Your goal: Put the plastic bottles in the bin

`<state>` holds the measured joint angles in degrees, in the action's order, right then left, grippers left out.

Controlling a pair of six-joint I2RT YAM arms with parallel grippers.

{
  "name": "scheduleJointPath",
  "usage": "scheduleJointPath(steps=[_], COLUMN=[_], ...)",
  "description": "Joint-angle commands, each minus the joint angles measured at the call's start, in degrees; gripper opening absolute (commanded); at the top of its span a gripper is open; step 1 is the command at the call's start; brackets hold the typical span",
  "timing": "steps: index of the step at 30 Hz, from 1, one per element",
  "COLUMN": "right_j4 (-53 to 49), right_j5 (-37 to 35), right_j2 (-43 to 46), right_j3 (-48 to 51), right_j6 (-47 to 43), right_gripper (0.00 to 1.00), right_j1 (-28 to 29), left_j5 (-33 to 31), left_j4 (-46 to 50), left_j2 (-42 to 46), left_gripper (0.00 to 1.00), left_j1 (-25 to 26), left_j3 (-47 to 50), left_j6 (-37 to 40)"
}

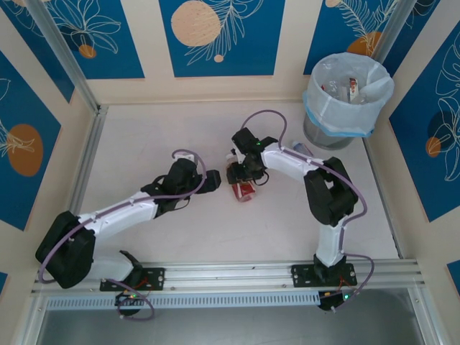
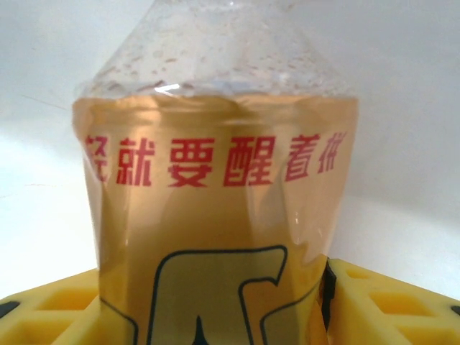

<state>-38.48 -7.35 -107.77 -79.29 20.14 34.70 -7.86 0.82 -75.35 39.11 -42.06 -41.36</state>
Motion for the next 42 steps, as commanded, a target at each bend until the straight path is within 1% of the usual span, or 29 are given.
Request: scheduleJointPath(steps=[1,5,11,15,22,28,34,37,40,42], right_j4=[2.7,4.6,6.6,7.8,10.4,13.9,18.1,21.3,26.4,32.5], right_j5=[-2.1,-3.2,-3.3,0.8,4.4,5.8,4.8,3.0,-0.5,-1.7], right_j2=[5.7,10.5,17.2,21.4,27.9,30.7,30.4,30.6,31.4,32.5], right_j3=[1.8,4.5,7.3,7.4,5.9,4.0,1.1,0.3,0.5,2.1], right_j6=[0.2,0.6,1.3,1.6,1.0,-0.2,-1.7,-2.4,-4.7,-6.3], right_gripper=[0.50,0.45,0.43,0.42,0.41,0.41,0.41,0.41,0.41,0.42], right_j1=[-0.4,-0.9,-2.3,-4.2,-7.7,-11.8,-15.4,-16.9,-18.0,-19.3], left_j5=[-1.0,0.1,0.8,0.5,-1.4,-0.4,0.3,0.2,0.3,0.6], left_j4=[-1.1,-2.9,-4.3,-4.9,-5.4,-6.4,-6.8,-6.6,-6.5,-6.7], left_j2=[1.7,2.9,4.3,4.9,4.9,4.7,4.7,4.7,4.6,4.5], left_gripper=[0.99,0.99,0.99,0.99,0.99,0.99,0.99,0.99,0.99,0.99], left_j1=[-0.6,-0.6,-0.6,-0.6,-0.6,-0.6,-0.6,-0.6,-0.6,-0.6], left_j3=[1.4,2.4,3.1,3.2,3.9,3.9,3.7,3.7,3.6,3.4], left_j6=[1.6,2.4,4.0,4.5,2.6,1.9,2.0,1.7,1.6,1.6])
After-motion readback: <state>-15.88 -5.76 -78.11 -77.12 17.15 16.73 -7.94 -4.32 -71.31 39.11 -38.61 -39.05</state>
